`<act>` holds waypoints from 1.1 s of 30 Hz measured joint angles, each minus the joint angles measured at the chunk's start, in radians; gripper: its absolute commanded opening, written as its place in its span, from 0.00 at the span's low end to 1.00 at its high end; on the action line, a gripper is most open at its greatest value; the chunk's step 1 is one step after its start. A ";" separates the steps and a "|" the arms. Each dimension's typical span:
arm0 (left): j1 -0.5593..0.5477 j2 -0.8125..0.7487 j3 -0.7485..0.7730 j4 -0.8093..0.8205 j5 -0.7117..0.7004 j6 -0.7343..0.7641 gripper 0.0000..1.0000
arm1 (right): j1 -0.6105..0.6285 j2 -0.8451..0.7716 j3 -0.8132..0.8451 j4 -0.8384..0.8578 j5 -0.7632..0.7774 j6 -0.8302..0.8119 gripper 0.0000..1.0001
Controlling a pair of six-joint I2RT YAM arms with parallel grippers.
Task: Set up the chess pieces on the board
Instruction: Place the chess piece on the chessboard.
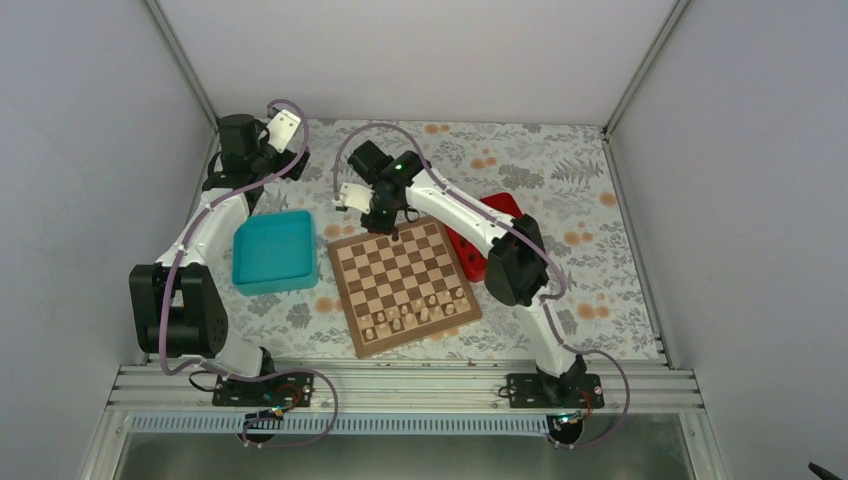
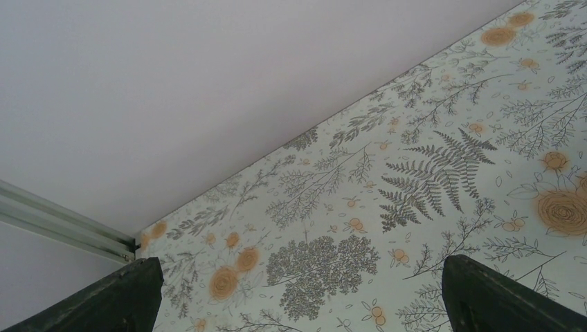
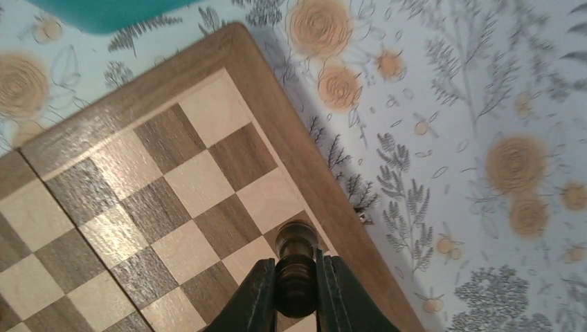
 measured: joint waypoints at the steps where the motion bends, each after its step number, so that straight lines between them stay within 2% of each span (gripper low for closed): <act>1: 0.000 0.000 0.000 0.000 0.000 0.000 1.00 | 0.001 0.013 -0.002 -0.003 0.003 0.000 0.09; 15: 0.000 0.000 -0.007 0.002 0.000 0.000 1.00 | -0.001 0.030 -0.113 0.026 0.048 -0.003 0.09; 33: 0.000 0.000 -0.017 0.003 0.000 0.000 1.00 | -0.009 0.061 -0.116 0.068 0.045 -0.008 0.10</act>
